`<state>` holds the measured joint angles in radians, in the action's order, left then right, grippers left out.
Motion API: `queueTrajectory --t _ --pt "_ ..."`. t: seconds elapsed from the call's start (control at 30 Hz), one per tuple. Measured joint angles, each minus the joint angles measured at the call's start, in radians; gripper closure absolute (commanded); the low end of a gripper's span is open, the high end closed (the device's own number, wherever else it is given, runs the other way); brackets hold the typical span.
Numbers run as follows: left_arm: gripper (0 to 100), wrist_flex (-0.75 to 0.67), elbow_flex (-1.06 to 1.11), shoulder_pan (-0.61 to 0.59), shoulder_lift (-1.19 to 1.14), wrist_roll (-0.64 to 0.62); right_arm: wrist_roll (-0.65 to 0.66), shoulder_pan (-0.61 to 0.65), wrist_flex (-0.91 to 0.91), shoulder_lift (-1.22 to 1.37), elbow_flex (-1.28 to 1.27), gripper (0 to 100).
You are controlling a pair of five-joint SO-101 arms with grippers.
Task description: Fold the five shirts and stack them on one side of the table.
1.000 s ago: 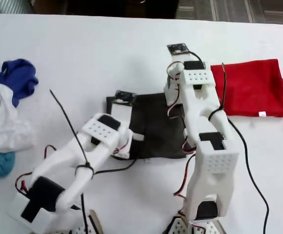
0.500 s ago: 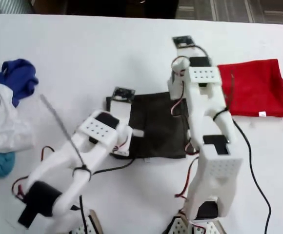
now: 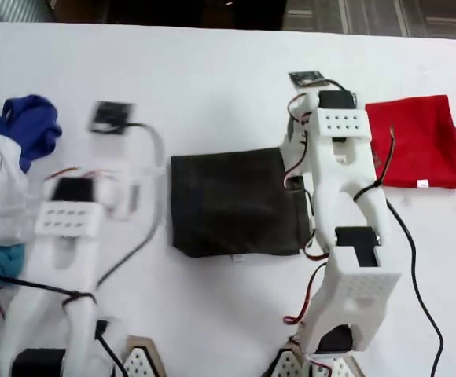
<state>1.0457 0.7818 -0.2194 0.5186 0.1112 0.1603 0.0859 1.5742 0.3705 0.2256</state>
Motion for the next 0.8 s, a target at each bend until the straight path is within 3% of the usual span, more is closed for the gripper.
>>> queueTrajectory --t 0.13,0.3,0.8 --pt "97 -0.118 0.118 -0.224 0.002 0.140 0.011 -0.002 -0.041 0.000 -0.043 81.2" --pt "81 -0.158 0.209 -0.351 0.002 0.184 0.011 0.018 -0.138 0.021 -0.124 81.2" --pt "82 -0.163 0.239 -0.373 0.003 0.187 0.011 0.060 -0.230 0.207 -0.112 81.1"
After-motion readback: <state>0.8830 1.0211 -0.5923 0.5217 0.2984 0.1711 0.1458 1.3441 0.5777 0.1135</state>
